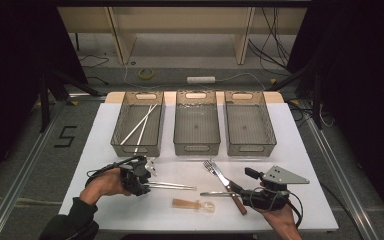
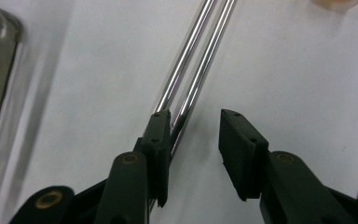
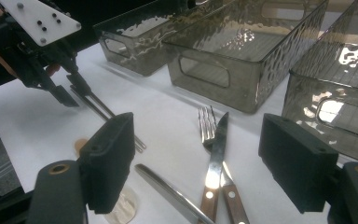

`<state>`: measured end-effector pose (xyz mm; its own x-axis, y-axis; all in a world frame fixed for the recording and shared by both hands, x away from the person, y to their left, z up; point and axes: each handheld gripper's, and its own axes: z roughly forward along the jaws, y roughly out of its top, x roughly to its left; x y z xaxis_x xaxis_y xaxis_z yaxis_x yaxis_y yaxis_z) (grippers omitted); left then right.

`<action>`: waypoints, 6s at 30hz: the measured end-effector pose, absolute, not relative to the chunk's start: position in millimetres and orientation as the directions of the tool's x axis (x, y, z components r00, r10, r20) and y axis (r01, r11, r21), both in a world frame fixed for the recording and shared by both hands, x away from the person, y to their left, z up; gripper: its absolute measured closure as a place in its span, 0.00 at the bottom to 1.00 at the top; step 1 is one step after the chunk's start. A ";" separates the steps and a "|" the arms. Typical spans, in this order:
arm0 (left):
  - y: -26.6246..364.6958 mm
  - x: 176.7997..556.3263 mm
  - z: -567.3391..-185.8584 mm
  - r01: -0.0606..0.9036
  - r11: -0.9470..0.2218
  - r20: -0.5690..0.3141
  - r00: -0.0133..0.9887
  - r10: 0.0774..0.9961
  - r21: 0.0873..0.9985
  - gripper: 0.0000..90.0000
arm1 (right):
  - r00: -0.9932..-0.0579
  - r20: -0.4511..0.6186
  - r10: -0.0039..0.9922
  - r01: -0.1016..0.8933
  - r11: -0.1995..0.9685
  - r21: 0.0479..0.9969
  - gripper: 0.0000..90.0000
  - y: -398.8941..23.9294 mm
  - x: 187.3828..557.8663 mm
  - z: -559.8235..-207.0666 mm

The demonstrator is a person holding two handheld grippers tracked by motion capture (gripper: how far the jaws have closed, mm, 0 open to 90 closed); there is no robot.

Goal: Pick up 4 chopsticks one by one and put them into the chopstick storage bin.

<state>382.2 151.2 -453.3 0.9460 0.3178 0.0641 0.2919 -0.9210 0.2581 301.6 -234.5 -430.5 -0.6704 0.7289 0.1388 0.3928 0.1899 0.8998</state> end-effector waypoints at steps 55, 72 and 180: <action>142.0 377.8 -461.6 0.093 -0.976 0.124 0.985 0.119 0.198 0.91 | -0.677 0.139 0.722 0.398 0.201 0.895 0.31 -232.6 302.3 -430.8; 142.0 377.1 -461.4 0.037 -0.981 0.132 0.989 0.063 0.190 0.94 | -0.680 0.134 0.721 0.394 0.205 0.896 0.31 -231.8 302.1 -430.8; 210.8 445.2 -378.2 0.545 -0.450 0.001 0.636 0.772 0.707 0.94 | -0.669 0.146 0.729 0.403 0.191 0.895 0.31 -234.9 303.3 -431.8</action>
<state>445.2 210.8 -378.2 0.6359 0.7718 0.0010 0.5450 -0.4499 0.7075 303.3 -234.9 -431.8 -0.6690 0.7287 0.1461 0.4032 0.1907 0.8950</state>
